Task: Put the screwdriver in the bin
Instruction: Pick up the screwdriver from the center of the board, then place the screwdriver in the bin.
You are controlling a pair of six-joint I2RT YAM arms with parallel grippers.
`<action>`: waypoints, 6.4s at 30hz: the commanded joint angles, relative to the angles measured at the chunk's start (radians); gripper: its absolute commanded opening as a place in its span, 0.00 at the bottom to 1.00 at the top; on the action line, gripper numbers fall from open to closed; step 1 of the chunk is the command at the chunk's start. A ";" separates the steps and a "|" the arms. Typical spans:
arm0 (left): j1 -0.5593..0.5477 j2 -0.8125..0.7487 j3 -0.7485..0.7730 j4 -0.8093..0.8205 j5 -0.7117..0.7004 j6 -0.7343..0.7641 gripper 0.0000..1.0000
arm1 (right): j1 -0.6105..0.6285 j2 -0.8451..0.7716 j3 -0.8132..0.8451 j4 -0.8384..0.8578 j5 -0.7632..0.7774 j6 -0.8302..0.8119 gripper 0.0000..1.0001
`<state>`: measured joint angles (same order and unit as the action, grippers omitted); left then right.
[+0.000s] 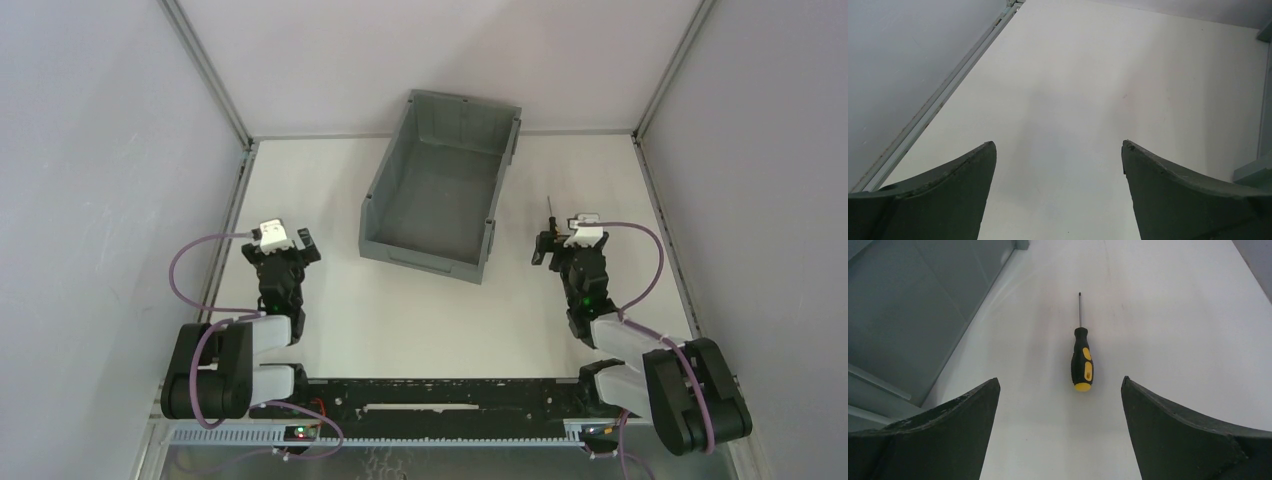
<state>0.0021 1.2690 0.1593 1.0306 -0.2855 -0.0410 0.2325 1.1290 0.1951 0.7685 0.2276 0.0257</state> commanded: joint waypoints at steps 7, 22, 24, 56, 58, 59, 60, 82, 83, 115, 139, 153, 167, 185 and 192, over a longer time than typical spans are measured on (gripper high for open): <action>-0.005 -0.009 0.033 0.031 -0.012 0.024 1.00 | 0.002 -0.164 0.224 -0.337 0.022 0.009 1.00; -0.005 -0.008 0.033 0.031 -0.012 0.024 1.00 | -0.011 -0.260 0.808 -0.953 0.009 0.023 1.00; -0.005 -0.008 0.033 0.031 -0.012 0.024 1.00 | -0.027 -0.238 0.924 -1.037 -0.024 0.038 1.00; -0.005 -0.008 0.032 0.030 -0.012 0.024 1.00 | -0.154 0.327 1.376 -1.366 -0.163 0.073 1.00; -0.005 -0.008 0.033 0.031 -0.012 0.024 1.00 | -0.160 0.373 1.364 -1.350 -0.152 0.074 1.00; -0.005 -0.008 0.033 0.031 -0.012 0.024 1.00 | -0.162 0.401 1.359 -1.348 -0.141 0.074 1.00; -0.005 -0.008 0.033 0.030 -0.012 0.024 1.00 | -0.165 0.427 1.356 -1.347 -0.138 0.073 1.00; -0.005 -0.008 0.034 0.031 -0.012 0.024 1.00 | -0.212 0.831 1.213 -1.306 -0.177 0.088 0.87; -0.005 -0.008 0.033 0.031 -0.012 0.025 1.00 | -0.211 0.838 1.213 -1.308 -0.180 0.084 0.85; -0.005 -0.009 0.033 0.031 -0.012 0.024 1.00 | -0.214 0.623 1.343 -1.491 -0.213 0.056 0.15; -0.005 -0.008 0.032 0.031 -0.012 0.024 1.00 | -0.214 0.394 1.802 -1.781 -0.217 0.098 0.17; -0.005 -0.008 0.033 0.031 -0.013 0.024 1.00 | -0.068 0.431 1.810 -1.764 -0.185 0.156 0.16; -0.005 -0.008 0.032 0.031 -0.013 0.024 1.00 | 0.246 0.701 2.104 -1.740 -0.133 0.277 0.14; -0.005 -0.008 0.032 0.031 -0.012 0.024 1.00 | 0.319 0.838 2.030 -1.553 -0.090 0.310 0.13; -0.005 -0.008 0.032 0.031 -0.012 0.024 1.00 | 0.319 0.900 1.879 -1.456 -0.040 0.305 0.13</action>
<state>0.0021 1.2690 0.1593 1.0306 -0.2855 -0.0410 0.5449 1.9850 2.1204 -0.7761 0.1421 0.3202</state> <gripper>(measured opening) 0.996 0.261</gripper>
